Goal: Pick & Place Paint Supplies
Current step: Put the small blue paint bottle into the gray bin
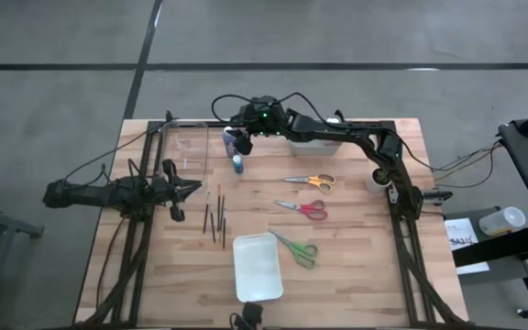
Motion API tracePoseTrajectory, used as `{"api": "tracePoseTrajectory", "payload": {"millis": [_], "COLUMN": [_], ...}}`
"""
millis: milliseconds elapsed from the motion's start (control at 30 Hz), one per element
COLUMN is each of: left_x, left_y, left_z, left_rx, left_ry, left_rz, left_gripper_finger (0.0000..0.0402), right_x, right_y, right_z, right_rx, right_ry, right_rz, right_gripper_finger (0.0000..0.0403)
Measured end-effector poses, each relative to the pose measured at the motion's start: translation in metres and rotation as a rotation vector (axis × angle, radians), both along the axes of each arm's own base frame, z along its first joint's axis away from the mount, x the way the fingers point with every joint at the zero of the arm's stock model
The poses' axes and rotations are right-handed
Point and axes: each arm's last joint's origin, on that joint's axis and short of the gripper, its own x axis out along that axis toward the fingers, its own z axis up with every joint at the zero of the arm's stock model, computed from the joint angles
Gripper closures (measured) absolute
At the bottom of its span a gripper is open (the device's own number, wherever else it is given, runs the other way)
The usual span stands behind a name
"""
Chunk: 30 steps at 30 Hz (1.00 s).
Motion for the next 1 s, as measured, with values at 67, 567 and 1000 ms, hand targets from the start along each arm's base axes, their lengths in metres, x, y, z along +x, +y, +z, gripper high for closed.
{"api": "tracePoseTrajectory", "payload": {"millis": [67,567,1000], "left_x": [0.000,0.000,0.000], "left_y": [0.000,0.000,0.000], "left_z": [0.000,0.000,0.000], "left_rx": [0.000,0.000,0.000], "left_ry": [0.000,0.000,0.000], "left_rz": [0.000,0.000,0.000], "left_gripper_finger": [0.0354,0.0354,0.0354], "right_x": [0.000,-0.010,-0.018], "right_y": [0.000,0.013,0.015], "right_z": [-0.001,-0.039,-0.048], "right_rx": [0.011,0.026,-0.005], "right_ry": [-0.002,-0.183,-0.237], "right_rz": [-0.003,-0.012,-0.057], "right_gripper_finger": [0.0158,0.0158,0.0158]}}
